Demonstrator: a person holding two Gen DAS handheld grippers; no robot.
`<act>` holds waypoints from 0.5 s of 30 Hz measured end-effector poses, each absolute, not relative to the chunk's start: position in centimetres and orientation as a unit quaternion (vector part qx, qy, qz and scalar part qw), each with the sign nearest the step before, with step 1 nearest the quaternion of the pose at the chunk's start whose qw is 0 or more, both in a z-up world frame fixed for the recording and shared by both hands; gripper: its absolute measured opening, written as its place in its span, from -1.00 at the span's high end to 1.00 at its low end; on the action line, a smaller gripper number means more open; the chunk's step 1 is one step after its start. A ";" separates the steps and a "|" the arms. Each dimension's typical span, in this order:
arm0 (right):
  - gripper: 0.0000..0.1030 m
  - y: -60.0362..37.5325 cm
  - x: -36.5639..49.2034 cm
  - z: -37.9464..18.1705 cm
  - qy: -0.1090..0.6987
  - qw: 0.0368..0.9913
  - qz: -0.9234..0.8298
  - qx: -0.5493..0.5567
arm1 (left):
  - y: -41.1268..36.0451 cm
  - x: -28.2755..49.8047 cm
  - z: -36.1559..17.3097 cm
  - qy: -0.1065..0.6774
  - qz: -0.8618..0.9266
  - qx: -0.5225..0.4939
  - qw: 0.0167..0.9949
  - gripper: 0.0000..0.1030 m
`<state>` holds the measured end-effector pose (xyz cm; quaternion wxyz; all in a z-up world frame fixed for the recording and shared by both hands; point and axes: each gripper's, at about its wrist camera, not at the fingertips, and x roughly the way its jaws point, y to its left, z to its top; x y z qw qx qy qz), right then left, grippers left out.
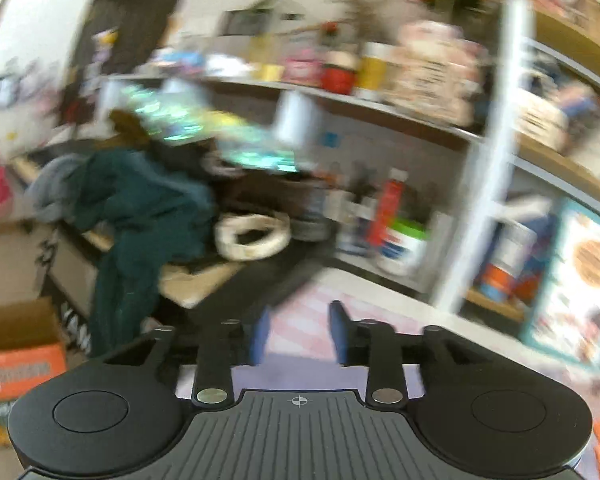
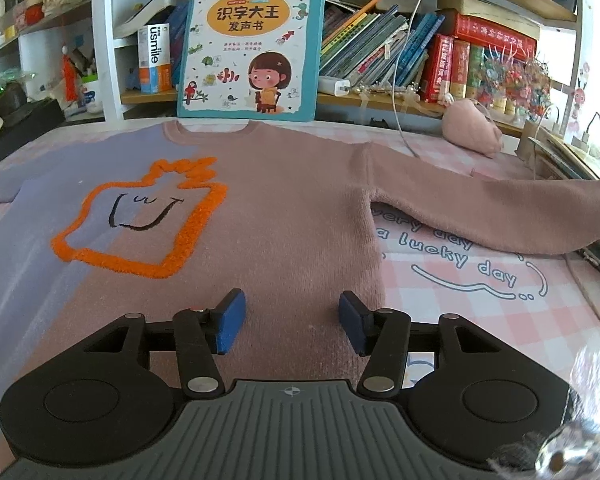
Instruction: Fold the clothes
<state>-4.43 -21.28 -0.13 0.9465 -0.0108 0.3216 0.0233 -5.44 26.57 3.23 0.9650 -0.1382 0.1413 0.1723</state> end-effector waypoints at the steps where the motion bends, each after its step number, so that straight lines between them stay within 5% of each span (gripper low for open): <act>1: 0.04 -21.3 -4.5 -0.1 0.322 0.946 0.025 -0.011 | 25.5 -5.4 3.0 0.157 0.141 -0.137 0.968 0.22; 9: 0.02 -21.8 -5.5 0.2 0.322 0.946 0.024 -0.012 | 17.6 -1.5 -0.5 0.272 -0.043 -0.140 0.951 0.22; 15: 0.25 -23.0 -7.3 0.2 0.317 0.949 0.001 -0.004 | 15.2 1.5 -1.2 0.298 -0.073 -0.108 0.945 0.22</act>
